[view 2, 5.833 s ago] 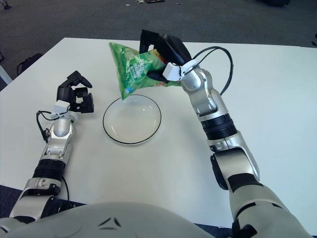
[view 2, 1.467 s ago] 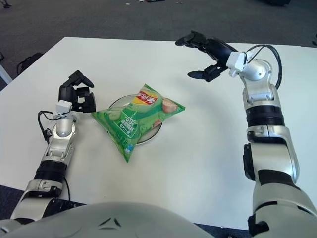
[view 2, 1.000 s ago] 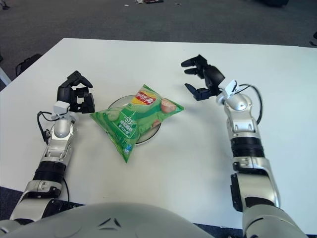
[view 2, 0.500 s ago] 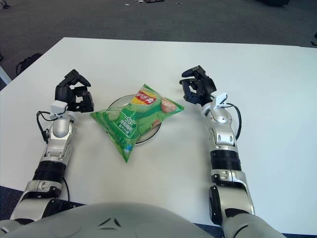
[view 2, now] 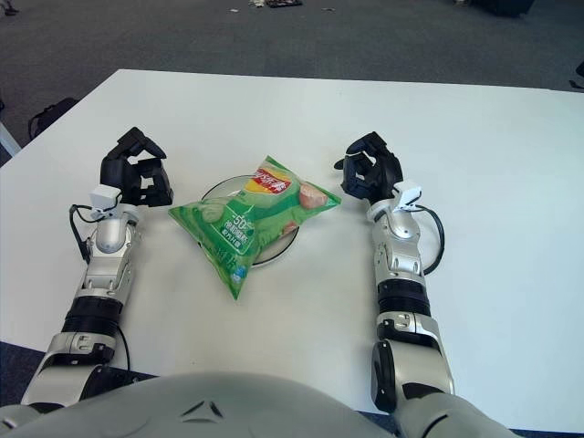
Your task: Put the snack into the plate.
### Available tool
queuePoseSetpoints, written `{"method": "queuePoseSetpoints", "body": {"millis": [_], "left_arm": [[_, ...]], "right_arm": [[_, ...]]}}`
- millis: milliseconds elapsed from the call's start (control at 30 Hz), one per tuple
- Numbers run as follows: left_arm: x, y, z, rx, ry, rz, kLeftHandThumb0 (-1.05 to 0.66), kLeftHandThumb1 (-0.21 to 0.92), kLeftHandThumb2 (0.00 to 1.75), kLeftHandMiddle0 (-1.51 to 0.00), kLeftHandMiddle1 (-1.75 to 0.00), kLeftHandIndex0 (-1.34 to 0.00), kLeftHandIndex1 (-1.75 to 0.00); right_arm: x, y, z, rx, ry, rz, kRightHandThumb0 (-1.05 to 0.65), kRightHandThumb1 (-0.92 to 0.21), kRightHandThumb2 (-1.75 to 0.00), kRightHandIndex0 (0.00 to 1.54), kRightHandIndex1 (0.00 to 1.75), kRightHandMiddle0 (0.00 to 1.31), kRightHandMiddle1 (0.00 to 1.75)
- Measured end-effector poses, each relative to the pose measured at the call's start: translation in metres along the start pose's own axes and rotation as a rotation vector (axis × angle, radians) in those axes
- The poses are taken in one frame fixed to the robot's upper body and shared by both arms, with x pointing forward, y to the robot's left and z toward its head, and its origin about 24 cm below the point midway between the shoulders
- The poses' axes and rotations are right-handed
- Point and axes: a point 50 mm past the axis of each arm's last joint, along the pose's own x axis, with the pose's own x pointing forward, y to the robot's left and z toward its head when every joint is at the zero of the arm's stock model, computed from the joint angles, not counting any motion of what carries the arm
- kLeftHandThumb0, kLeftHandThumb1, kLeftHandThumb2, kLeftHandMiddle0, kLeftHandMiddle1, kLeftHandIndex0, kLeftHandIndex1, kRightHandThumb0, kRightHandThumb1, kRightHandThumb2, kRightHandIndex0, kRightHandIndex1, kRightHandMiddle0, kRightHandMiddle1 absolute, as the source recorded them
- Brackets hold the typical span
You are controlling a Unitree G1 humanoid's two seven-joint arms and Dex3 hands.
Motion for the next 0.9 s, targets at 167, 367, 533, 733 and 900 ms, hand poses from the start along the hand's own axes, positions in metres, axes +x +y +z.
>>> {"method": "queuePoseSetpoints", "body": {"millis": [167, 367, 533, 733, 900], "left_arm": [[-0.001, 0.001, 0.0, -0.01, 0.018, 0.005, -0.54, 0.19, 1.48, -1.44, -1.75, -0.73, -1.75], [-0.002, 0.003, 0.003, -0.034, 0.026, 0.01, -0.53, 0.2, 1.46, -1.43, -1.75, -0.71, -1.75], [-0.004, 0.004, 0.003, -0.052, 0.05, 0.023, -0.53, 0.21, 1.45, -1.42, -1.75, -0.71, -1.75], [-0.008, 0.005, 0.003, -0.078, 0.083, 0.04, -0.53, 0.2, 1.47, -1.42, -1.75, -0.71, -1.75], [-0.009, 0.005, 0.003, -0.08, 0.11, 0.042, -0.54, 0.18, 1.48, -1.41, -1.75, -0.73, -1.75]], "right_arm": [[-0.001, -0.002, -0.003, 0.002, 0.003, -0.026, -0.01, -0.1, -1.49, 0.76, 1.52, 0.66, 1.75], [-0.002, -0.001, -0.004, 0.0, 0.025, -0.046, -0.01, 0.01, -1.65, 0.83, 1.65, 0.69, 1.75], [-0.004, 0.003, -0.008, 0.006, 0.082, -0.057, -0.01, 0.07, -1.73, 0.88, 1.69, 0.7, 1.75], [-0.008, 0.008, -0.012, 0.009, 0.14, -0.052, -0.01, 0.08, -1.74, 0.91, 1.69, 0.7, 1.75], [-0.009, 0.01, -0.012, 0.008, 0.151, -0.046, -0.01, 0.09, -1.75, 0.92, 1.66, 0.71, 1.75]]}}
